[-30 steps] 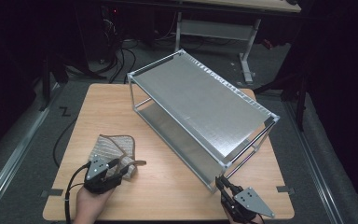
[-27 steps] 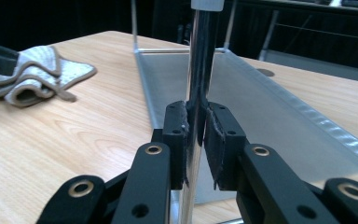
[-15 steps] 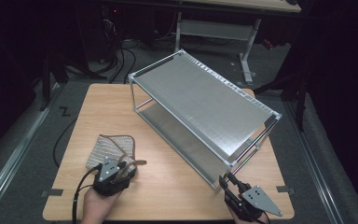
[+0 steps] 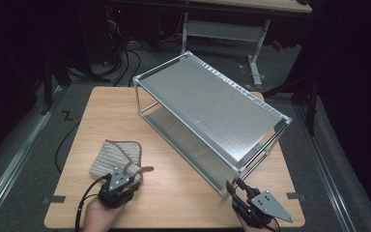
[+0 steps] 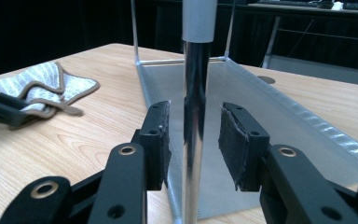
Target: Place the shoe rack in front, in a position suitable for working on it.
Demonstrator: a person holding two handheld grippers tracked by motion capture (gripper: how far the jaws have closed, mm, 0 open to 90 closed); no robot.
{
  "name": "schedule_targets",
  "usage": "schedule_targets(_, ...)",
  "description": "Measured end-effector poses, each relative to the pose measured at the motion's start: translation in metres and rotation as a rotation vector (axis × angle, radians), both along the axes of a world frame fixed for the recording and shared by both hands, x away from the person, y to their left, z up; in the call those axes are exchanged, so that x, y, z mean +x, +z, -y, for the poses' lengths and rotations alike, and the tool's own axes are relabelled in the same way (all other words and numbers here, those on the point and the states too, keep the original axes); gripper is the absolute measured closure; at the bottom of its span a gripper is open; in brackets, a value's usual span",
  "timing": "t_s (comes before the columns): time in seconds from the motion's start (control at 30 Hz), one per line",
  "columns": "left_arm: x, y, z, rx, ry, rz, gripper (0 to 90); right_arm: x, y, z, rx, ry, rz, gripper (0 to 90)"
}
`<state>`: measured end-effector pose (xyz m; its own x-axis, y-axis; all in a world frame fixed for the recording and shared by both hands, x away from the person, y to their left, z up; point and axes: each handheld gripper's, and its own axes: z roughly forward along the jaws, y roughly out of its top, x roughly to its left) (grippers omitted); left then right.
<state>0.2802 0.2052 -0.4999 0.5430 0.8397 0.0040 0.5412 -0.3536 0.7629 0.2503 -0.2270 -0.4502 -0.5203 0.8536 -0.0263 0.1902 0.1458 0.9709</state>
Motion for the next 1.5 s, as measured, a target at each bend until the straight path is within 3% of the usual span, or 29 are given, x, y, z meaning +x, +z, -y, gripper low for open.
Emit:
schedule_targets(0.23,-0.018,-0.001,-0.047,-0.017,0.091,-0.008,65.6,0.001,0.001,-0.003,0.000,0.011,0.003,62.7)
schedule_targets(0.47,-0.023,0.001,-0.096,0.000,0.220,-0.009,65.2,0.003,0.001,-0.005,0.004,0.011,-0.002,62.4)
schedule_targets(0.57,-0.024,0.006,-0.105,-0.030,0.248,0.002,65.1,0.003,0.001,-0.004,0.008,0.004,-0.002,62.2)
schedule_targets(0.7,-0.021,0.023,-0.097,-0.047,0.243,0.071,60.0,0.003,0.002,-0.003,0.016,0.000,-0.003,61.8)
schedule_targets(0.83,-0.002,0.031,-0.088,-0.058,0.292,0.111,49.7,0.003,0.002,-0.003,0.020,0.000,-0.002,61.4)
schedule_targets(0.87,0.005,0.030,-0.086,-0.053,0.310,0.108,46.7,0.003,0.002,-0.003,0.020,0.001,-0.002,61.3)
schedule_targets(0.97,0.028,0.021,-0.081,-0.031,0.357,0.047,42.8,0.003,0.002,-0.003,0.021,0.002,-0.002,61.3)
schedule_targets(1.07,0.044,0.010,-0.077,-0.032,0.356,-0.018,51.6,0.003,0.002,-0.001,0.021,0.002,0.001,61.2)
schedule_targets(1.1,0.046,0.008,-0.076,-0.030,0.351,-0.021,57.8,0.003,0.002,-0.001,0.022,0.001,0.003,61.2)
schedule_targets(1.2,0.049,0.007,-0.063,-0.023,0.310,-0.014,66.3,0.003,0.002,0.001,0.023,0.001,0.003,61.4)
schedule_targets(1.27,0.049,0.007,-0.048,-0.021,0.247,-0.012,68.2,0.003,0.002,0.001,0.019,0.000,0.004,62.7)
schedule_targets(1.37,0.046,0.007,-0.027,-0.023,0.161,-0.002,68.7,0.002,0.002,0.001,0.010,-0.003,0.008,72.2)
schedule_targets(1.43,0.044,0.006,-0.016,-0.028,0.129,0.008,68.3,-0.001,0.003,-0.001,-0.008,-0.003,0.020,79.2)
schedule_targets(1.5,0.041,0.005,-0.009,-0.045,0.111,0.012,67.6,-0.003,0.003,-0.002,-0.029,-0.005,0.028,80.5)
